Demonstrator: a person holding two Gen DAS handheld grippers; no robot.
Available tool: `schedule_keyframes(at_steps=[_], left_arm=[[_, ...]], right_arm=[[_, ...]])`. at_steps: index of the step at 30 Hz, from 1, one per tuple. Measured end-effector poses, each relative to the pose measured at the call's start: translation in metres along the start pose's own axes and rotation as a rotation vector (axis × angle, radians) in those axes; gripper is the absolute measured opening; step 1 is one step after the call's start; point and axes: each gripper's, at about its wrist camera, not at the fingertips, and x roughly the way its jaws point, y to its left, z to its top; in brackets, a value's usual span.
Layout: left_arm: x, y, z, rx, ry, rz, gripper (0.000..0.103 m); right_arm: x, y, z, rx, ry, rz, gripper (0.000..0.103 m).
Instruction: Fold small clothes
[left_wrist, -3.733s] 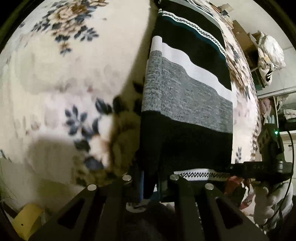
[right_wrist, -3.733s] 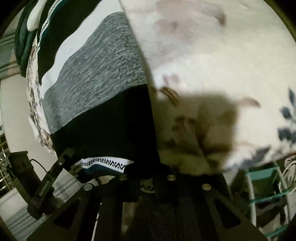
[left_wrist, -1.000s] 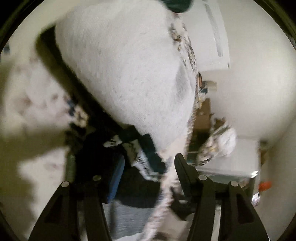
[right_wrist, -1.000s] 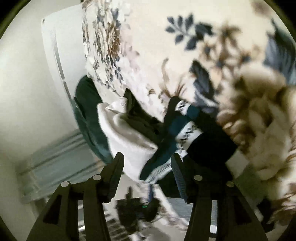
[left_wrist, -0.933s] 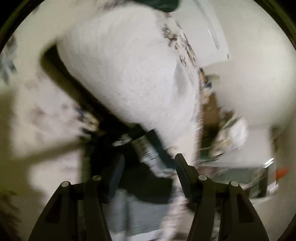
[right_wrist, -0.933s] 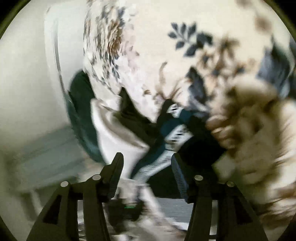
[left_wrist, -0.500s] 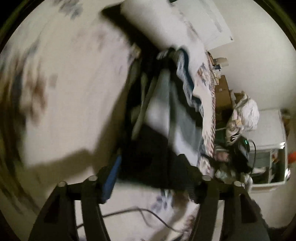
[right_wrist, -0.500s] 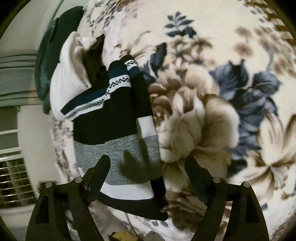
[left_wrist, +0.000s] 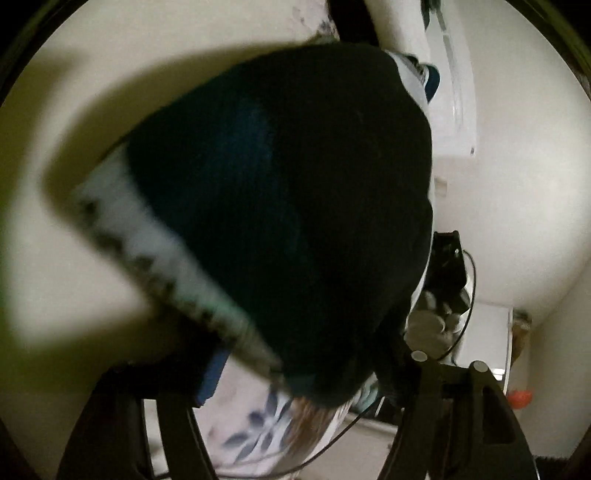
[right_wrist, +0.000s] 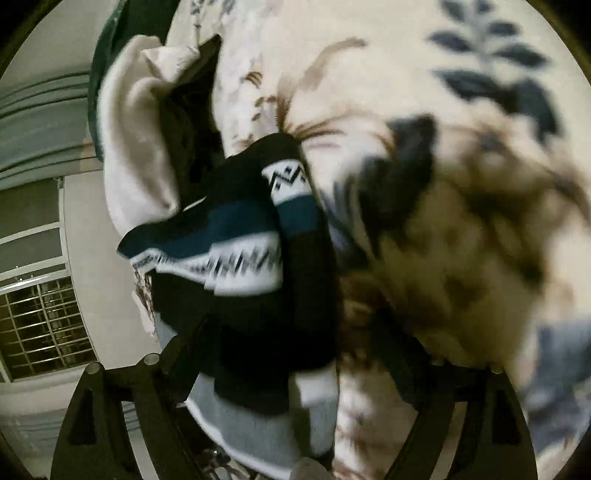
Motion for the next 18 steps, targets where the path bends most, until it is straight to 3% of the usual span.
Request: schedule_keyframes(at_steps=[5, 8, 9, 10, 11, 12, 14, 18], left_arm=[[0.005, -0.007, 0.000, -0.072, -0.088, -0.022, 0.072], [0.004, -0.012, 0.001, -0.108, -0.137, -0.020, 0.072], [0.002, -0.016, 0.002, -0.111, -0.168, -0.016, 0.069], [0.000, -0.020, 0.004, -0.108, -0.182, -0.005, 0.058], [-0.002, -0.027, 0.007, -0.094, -0.192, 0.012, 0.046], [-0.007, -0.033, 0.010, -0.074, -0.197, 0.021, 0.042], [-0.018, -0.046, 0.015, -0.028, -0.202, 0.037, 0.036], [-0.054, -0.071, 0.031, 0.101, -0.191, 0.066, 0.034]], right_arm=[[0.013, 0.009, 0.022, -0.012, -0.002, 0.084, 0.093], [0.021, 0.015, 0.031, -0.011, -0.008, 0.092, 0.090], [0.024, 0.016, 0.031, -0.009, -0.010, 0.079, 0.078], [0.024, 0.021, 0.032, -0.013, -0.015, 0.062, 0.066], [0.026, 0.023, 0.032, -0.021, -0.015, 0.034, 0.041], [0.028, 0.024, 0.030, -0.025, -0.013, 0.013, 0.028], [0.025, 0.026, 0.022, -0.035, -0.034, -0.010, 0.017], [0.006, 0.032, -0.006, -0.027, -0.096, -0.023, 0.013]])
